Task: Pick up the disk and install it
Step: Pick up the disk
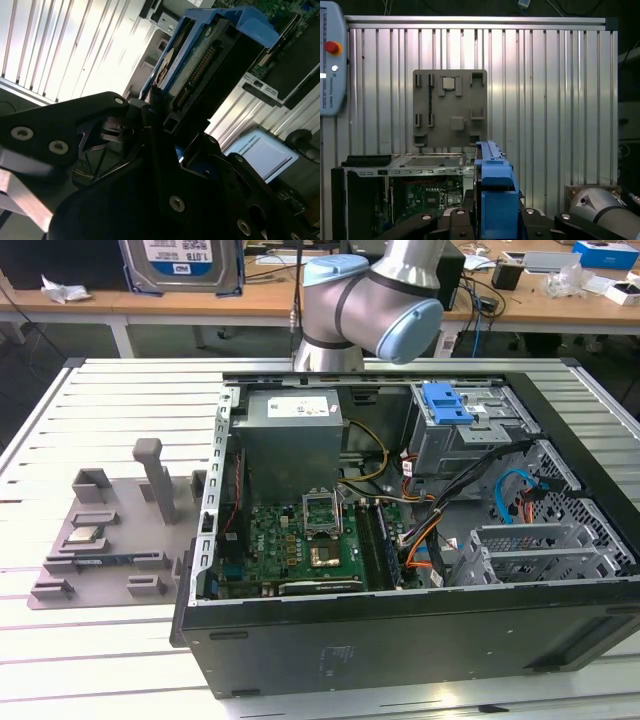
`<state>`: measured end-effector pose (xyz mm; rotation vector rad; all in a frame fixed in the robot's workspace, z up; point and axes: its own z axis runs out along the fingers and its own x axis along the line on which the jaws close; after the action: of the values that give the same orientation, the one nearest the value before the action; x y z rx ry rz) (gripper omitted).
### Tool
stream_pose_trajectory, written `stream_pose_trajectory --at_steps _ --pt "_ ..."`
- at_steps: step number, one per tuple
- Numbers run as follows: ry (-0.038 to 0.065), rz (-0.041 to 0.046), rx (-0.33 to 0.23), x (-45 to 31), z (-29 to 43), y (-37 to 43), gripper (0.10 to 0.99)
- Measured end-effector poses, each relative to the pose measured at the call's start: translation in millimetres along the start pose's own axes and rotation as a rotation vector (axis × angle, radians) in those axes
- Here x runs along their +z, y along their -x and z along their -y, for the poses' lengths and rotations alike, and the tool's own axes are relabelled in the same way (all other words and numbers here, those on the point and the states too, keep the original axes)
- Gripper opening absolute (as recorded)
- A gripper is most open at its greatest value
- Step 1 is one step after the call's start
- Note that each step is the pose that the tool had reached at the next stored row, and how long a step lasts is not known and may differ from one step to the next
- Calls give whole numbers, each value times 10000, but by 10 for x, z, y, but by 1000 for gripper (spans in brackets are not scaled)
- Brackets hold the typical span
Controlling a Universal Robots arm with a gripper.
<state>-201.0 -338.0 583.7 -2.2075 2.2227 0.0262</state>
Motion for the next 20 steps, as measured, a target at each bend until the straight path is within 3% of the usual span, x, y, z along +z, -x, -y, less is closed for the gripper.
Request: stream_pose_trajectory --at_steps 2,5,12,14,15,18,20 --pt "11 -5 0 23 50 0 361" --pt "35 -8 1 92 201 0 361" --pt "37 -11 0 151 375 0 361" --pt "41 -13 1 183 481 0 361" --pt "52 -15 1 247 622 0 361" --pt "73 -27 1 377 824 -1 361" --pt "79 -36 1 541 963 -9 361"
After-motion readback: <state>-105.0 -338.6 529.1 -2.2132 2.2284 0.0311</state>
